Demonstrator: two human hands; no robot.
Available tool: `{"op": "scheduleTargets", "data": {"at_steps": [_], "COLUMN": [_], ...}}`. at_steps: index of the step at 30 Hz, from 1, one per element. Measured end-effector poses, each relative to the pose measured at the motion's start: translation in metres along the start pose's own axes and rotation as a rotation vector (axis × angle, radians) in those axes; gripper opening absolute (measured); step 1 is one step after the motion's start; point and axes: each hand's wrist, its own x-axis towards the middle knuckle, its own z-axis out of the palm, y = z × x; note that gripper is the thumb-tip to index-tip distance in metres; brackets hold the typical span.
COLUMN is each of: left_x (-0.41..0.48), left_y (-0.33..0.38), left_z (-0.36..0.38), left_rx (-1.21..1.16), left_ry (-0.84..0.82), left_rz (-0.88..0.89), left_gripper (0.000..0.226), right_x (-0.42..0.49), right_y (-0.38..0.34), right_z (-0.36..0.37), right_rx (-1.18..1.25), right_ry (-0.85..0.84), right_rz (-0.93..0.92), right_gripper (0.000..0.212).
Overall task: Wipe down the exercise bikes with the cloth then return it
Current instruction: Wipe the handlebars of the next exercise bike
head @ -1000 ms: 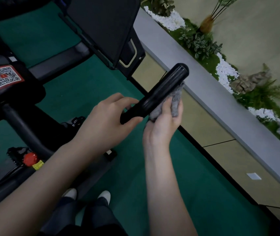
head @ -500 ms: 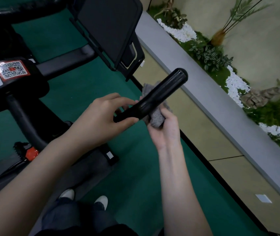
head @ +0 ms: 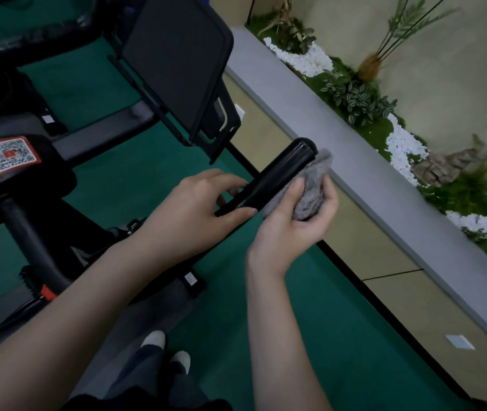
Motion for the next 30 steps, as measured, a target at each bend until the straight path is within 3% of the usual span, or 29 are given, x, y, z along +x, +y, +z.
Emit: {"op": "scheduleTargets", "data": {"at_steps": [10, 12, 16, 24, 27, 30], "left_x": [0.003, 0.003, 0.003, 0.003, 0.003, 0.003], "left_y": [-0.008, -0.007, -0.006, -0.005, -0.006, -0.005], "left_z": [0.006, 0.005, 0.005, 0.003, 0.002, 0.003], "left_rx": [-0.075, -0.089, -0.126, -0.158, -0.149, -0.129], "left_ry": [-0.015, -0.024, -0.031, -0.037, -0.050, -0.052], "left_rz": [-0.033, -0.037, -0.053, -0.077, -0.077, -0.082], "left_gripper": [0.039, 0.039, 0.037, 0.037, 0.039, 0.039], "right_x": [0.021, 0.043, 0.084, 0.124, 0.133, 0.153], "right_y": [0.002, -0.008, -0.044, -0.098, -0.096, -0.086], "right_z": [-0.002, -0.004, -0.009, 0.058, 0.075, 0.068], "right_rx": [-0.361, -0.465, -0.689, -1.212, -1.210, -0.961], "right_ry": [-0.090, -0.241, -0.744, -1.664, -1.770, -1.663], "right_rz": [-0.519, -0.654, -0.794, -0.322, -0.140, 0.048], "right_gripper": [0.025, 0.025, 0.027, 0.020, 0.020, 0.016]}}
